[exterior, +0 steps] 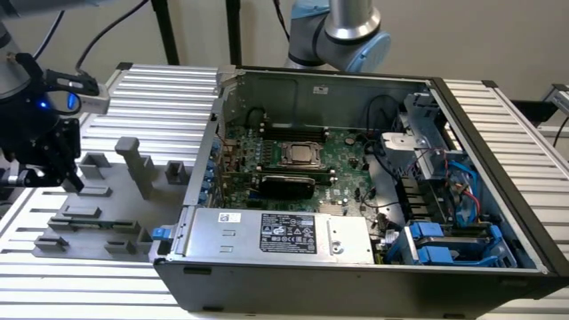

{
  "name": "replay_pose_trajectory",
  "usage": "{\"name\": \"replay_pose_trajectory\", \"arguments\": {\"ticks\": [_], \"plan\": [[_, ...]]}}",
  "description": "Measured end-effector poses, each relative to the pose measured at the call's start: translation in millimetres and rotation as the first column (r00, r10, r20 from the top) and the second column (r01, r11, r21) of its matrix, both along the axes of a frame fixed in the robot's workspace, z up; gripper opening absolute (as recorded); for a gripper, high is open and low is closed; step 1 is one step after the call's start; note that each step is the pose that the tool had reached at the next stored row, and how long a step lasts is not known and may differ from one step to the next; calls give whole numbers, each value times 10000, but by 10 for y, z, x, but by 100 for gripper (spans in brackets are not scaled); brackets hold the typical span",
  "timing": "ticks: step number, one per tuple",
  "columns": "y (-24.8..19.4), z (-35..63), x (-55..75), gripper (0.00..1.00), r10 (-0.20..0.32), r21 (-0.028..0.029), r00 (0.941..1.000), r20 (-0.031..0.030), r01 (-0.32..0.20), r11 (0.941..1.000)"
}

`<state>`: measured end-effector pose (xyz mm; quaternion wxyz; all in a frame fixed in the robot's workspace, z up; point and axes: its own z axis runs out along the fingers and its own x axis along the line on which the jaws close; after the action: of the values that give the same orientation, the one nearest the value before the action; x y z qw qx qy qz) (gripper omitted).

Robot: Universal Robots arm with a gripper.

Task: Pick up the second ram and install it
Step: 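Pick up the second ram and move it above second insertion slot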

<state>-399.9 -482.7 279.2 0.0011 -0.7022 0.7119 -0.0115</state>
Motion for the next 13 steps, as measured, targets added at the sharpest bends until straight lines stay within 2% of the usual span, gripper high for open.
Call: {"name": "replay_pose_trajectory", "arguments": {"ticks": [6, 9, 11, 12, 13], "plan": [[0, -40, 3, 12, 266, -46, 9993, -243, -267, 9996], [0, -77, 6, 17, 325, -52, 9991, -265, -327, 9995], [0, -108, 7, 30, 362, -55, 9990, -266, -364, 9993], [0, -126, 8, 30, 379, -55, 9989, -264, -380, 9993], [0, -144, 8, 36, 393, -56, 9989, -265, -395, 9992]]}}
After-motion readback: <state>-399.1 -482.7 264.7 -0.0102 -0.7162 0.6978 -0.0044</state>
